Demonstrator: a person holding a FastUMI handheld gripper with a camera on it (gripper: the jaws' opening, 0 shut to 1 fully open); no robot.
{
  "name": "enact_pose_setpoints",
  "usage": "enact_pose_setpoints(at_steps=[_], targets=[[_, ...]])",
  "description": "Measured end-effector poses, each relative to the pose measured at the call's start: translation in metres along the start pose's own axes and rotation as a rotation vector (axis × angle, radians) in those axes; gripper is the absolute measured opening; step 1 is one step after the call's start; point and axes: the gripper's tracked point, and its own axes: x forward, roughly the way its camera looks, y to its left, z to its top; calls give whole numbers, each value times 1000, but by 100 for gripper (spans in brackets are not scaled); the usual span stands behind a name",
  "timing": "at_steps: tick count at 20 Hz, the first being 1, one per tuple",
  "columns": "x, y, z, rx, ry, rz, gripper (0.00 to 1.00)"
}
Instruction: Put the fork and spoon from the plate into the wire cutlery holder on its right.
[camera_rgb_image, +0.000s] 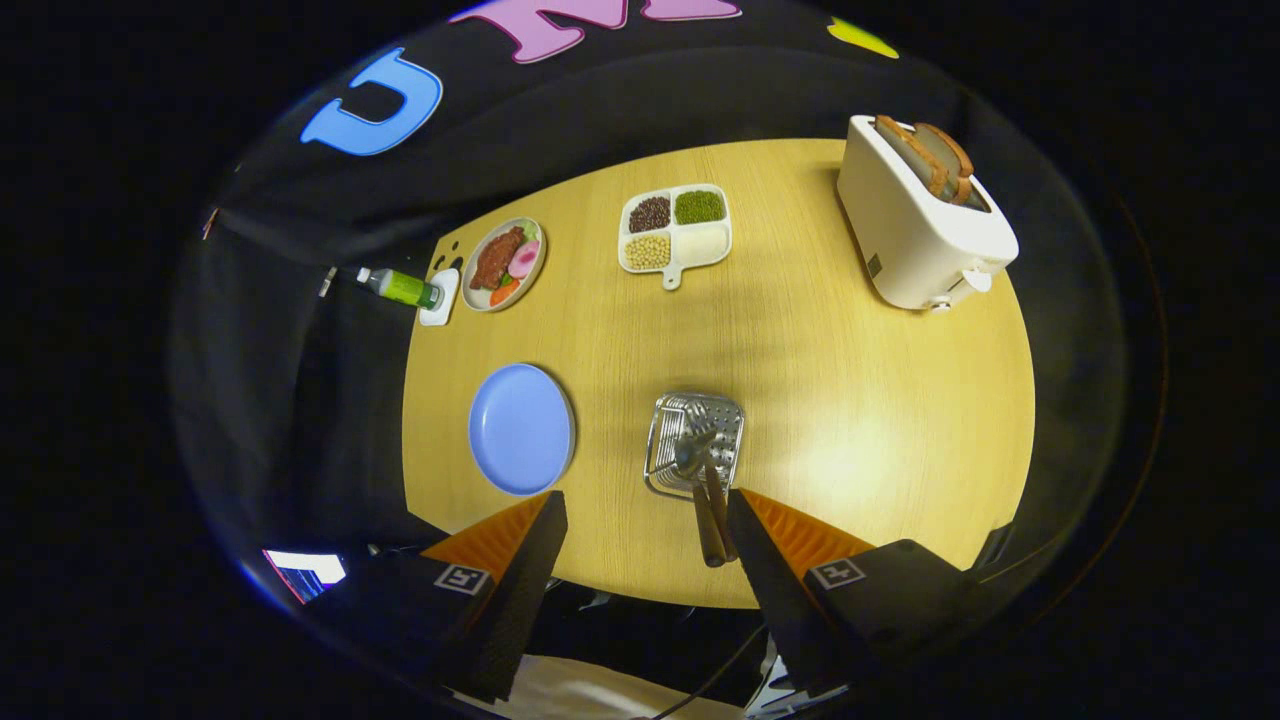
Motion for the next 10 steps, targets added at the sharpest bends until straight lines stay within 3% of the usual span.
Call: enact_pose_setpoints(at_steps=[5,10], targets=[[-46,20,24,-18,-231,20,99],[-118,30,49,-72,-538,-19,99]])
